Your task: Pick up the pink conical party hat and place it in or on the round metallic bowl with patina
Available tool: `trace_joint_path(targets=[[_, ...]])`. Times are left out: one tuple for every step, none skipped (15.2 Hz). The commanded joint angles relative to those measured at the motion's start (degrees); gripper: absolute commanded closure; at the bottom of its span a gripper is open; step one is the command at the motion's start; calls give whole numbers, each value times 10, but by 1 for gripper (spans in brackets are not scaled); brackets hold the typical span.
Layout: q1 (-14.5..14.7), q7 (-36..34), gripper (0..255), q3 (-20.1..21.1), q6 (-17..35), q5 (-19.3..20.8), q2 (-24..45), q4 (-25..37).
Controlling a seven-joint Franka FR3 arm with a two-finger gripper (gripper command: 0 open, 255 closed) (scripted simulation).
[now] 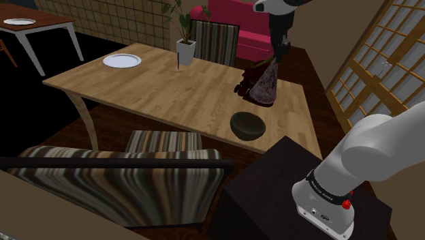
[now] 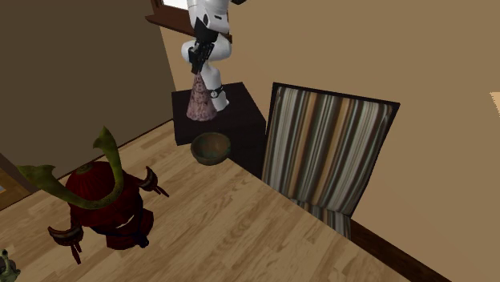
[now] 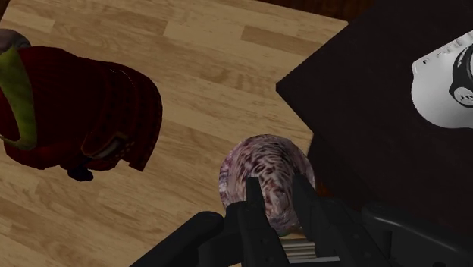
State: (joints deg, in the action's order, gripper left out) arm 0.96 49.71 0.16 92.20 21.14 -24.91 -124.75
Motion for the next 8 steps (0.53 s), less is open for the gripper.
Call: trace_joint_path(targets=[[0,-4,255,-1,13,1,-3,-17],[0,-7,255,-1,20,1,-3,-24],[0,-9,255,-2,27,2,-3,-32],[0,-11,255,-2,34,2,-3,-39],[0,-14,255,-3,42,3,-2,-46],[0,-16,255,-3,49,3,-2,-53],[0,-19,255,-4,56,4,-1,-60],[0,-21,255,-4,63,4,-1,-67]])
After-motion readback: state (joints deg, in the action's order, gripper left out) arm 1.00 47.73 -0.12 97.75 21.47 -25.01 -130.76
